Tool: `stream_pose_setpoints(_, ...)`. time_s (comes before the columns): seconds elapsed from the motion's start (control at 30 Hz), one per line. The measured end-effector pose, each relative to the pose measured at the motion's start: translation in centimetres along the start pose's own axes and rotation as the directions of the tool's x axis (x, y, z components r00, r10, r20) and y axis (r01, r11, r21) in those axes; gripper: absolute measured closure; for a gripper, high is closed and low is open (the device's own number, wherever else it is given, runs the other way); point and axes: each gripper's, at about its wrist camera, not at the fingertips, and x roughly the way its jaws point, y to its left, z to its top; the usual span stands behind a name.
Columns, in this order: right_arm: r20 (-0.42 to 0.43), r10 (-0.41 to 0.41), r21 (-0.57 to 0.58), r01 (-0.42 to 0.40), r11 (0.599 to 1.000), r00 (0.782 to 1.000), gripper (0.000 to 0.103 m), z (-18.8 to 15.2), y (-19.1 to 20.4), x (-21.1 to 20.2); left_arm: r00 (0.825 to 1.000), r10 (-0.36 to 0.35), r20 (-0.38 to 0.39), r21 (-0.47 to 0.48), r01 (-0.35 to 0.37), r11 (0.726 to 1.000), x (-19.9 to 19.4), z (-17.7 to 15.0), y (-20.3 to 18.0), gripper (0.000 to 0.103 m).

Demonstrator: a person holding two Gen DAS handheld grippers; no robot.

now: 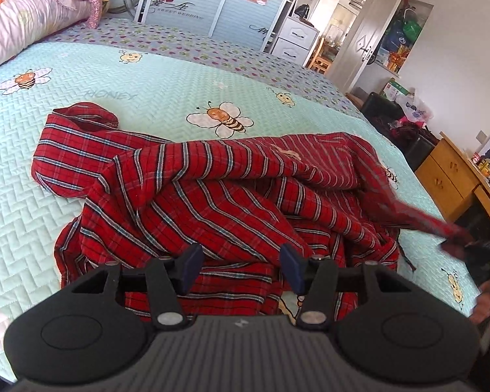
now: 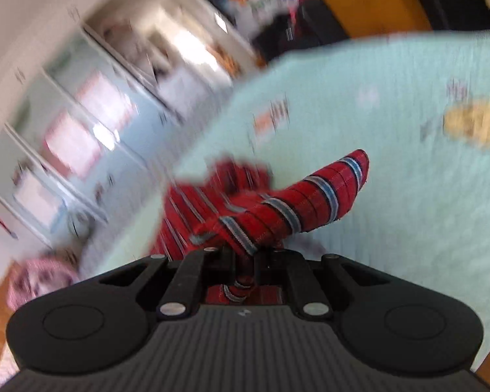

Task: Fold clothes
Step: 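Lift a sleeve with the right gripper while the left gripper holds the shirt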

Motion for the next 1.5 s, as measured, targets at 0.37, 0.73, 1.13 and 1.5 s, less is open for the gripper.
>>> stream_pose_setpoints(0.37, -0.058, -0.084, 0.008, 0.085, 0.996, 0.995, 0.039, 0.5, -2.1, -4.8, 1.0, 0.005, 0.002, -0.046, -0.004, 0.999, 0.3, -0.3, 0.7, 0.044)
stream_pose_setpoints(0.73, -0.423, -0.049, -0.318, -0.098, 0.943, 0.905, 0.034, -12.5, 5.9, -1.9, 0.995, 0.091, -0.047, -0.03, -0.093, 0.995, 0.2, -1.6, 2.3, 0.044)
stream_pose_setpoints(1.13, -0.258, -0.17, -0.027, 0.169, 0.985, 0.951, 0.086, -5.1, -3.1, 0.1, 0.998, 0.013, -0.066, -0.036, -0.015, 0.999, 0.2, -2.0, 1.6, 0.043)
stream_pose_setpoints(1.5, -0.492, 0.47, -0.265, -0.64, 0.721, 0.733, 0.093, -13.2, 12.6, -6.3, 0.937, -0.31, -0.162, -0.057, 0.305, 0.951, 4.3, 3.1, -6.2, 0.042)
